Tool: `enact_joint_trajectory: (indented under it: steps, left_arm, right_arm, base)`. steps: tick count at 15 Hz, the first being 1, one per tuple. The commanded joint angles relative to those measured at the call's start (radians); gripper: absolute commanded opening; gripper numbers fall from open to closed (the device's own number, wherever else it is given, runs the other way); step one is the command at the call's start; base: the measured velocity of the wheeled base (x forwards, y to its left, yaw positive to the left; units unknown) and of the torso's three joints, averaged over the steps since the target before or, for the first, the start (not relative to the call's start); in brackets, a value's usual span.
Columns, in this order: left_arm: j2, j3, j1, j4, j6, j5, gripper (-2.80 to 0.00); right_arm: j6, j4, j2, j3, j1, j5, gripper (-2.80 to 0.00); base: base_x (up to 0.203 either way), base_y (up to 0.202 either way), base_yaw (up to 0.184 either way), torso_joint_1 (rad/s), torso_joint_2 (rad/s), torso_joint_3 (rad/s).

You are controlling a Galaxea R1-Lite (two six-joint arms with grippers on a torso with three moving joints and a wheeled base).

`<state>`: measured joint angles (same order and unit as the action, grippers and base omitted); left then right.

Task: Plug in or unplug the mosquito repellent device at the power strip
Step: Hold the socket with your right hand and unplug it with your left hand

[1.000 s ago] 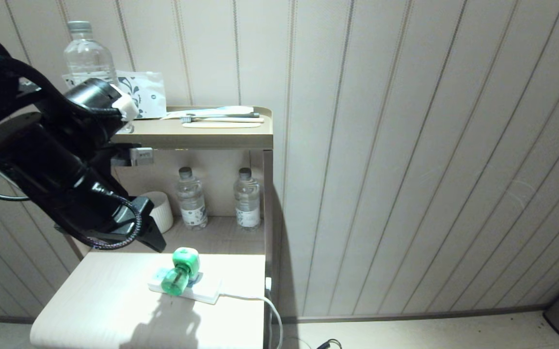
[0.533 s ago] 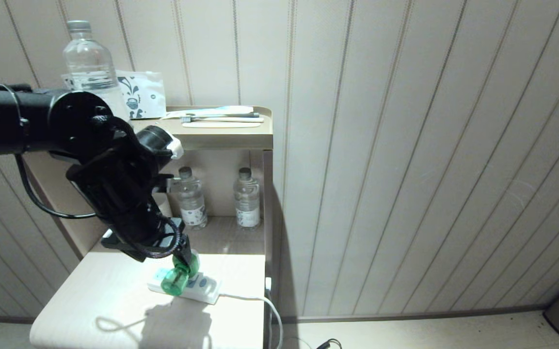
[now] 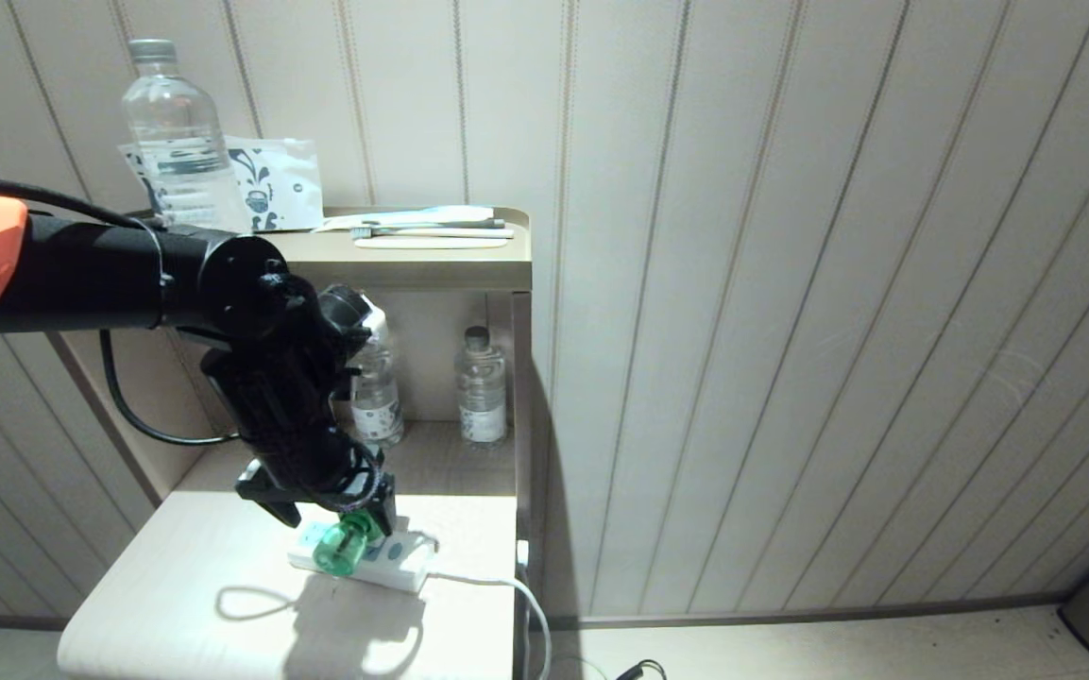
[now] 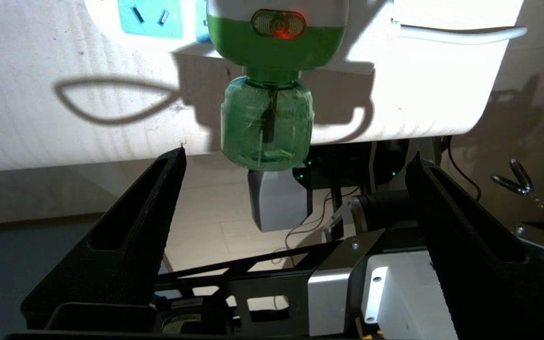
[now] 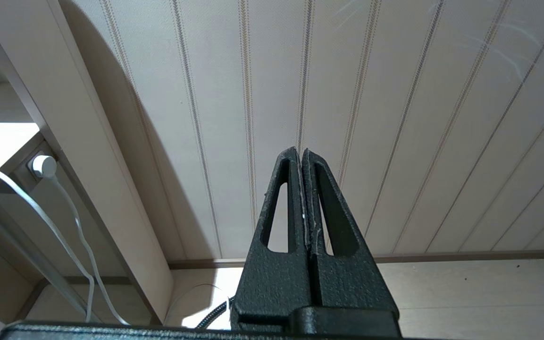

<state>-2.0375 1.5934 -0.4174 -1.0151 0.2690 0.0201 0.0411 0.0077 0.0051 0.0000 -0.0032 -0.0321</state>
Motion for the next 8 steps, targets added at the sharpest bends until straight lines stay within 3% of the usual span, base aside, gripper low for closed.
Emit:
enact_joint_trajectory:
  steps: [1, 8]
  left_arm:
    - [-0.030, 0.002, 0.001, -0.004, 0.004, 0.000, 0.00]
    - [-0.107, 0.028, 0.034, 0.064, 0.002, -0.008, 0.00]
  right_arm:
    - [0.000, 0.000, -0.001, 0.000, 0.000, 0.000, -2.80]
    - [0.000, 0.000, -0.001, 0.000, 0.000, 0.000, -2.80]
  base:
    - [0.000, 0.000, 0.000, 0.000, 0.00, 0.000]
    - [0.000, 0.000, 0.000, 0.000, 0.00, 0.000]
